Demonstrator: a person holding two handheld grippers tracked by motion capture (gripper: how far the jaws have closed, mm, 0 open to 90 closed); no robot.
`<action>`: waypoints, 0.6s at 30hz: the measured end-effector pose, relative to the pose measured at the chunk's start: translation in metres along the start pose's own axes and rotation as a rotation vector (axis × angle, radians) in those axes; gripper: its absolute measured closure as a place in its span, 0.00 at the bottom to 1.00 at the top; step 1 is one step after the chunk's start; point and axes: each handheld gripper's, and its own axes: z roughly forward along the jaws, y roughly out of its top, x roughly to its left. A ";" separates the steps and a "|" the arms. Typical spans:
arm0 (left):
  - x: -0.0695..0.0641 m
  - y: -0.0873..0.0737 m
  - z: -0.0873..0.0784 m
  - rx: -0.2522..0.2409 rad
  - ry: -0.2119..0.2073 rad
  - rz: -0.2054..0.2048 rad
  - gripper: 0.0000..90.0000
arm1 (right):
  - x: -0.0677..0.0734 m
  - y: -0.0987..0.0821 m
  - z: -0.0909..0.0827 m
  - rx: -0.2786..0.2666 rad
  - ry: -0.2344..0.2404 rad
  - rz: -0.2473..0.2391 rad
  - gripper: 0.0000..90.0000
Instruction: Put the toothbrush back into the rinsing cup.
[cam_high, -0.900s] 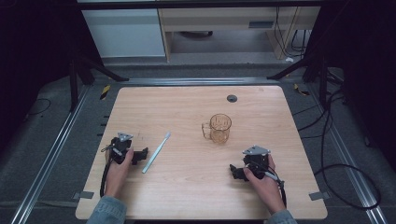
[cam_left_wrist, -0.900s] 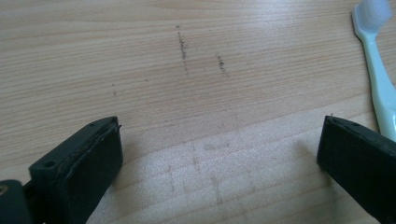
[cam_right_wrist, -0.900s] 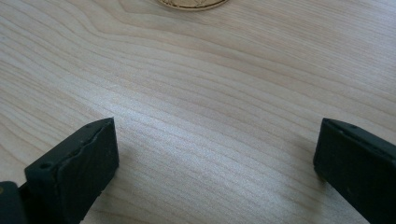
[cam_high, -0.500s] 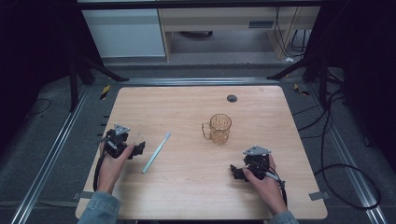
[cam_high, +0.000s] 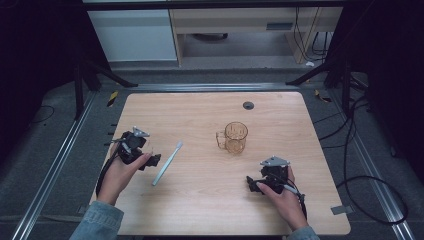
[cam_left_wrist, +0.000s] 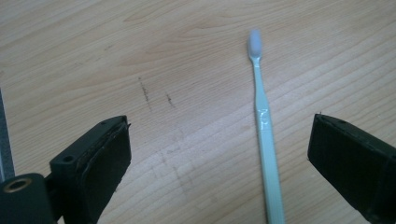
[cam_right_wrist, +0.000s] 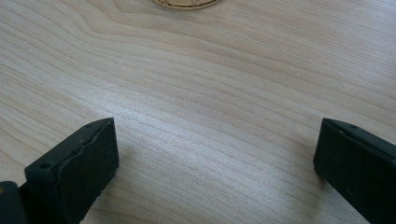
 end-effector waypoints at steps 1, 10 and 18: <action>-0.003 0.002 0.000 0.011 -0.011 0.009 0.06 | 0.000 0.000 0.000 0.001 -0.002 0.003 0.00; -0.020 0.022 -0.003 0.086 -0.041 0.082 0.08 | 0.000 0.002 0.003 -0.001 -0.014 0.019 0.00; -0.033 0.036 0.004 0.104 -0.069 0.121 0.11 | 0.002 0.003 0.003 -0.002 -0.023 0.031 0.00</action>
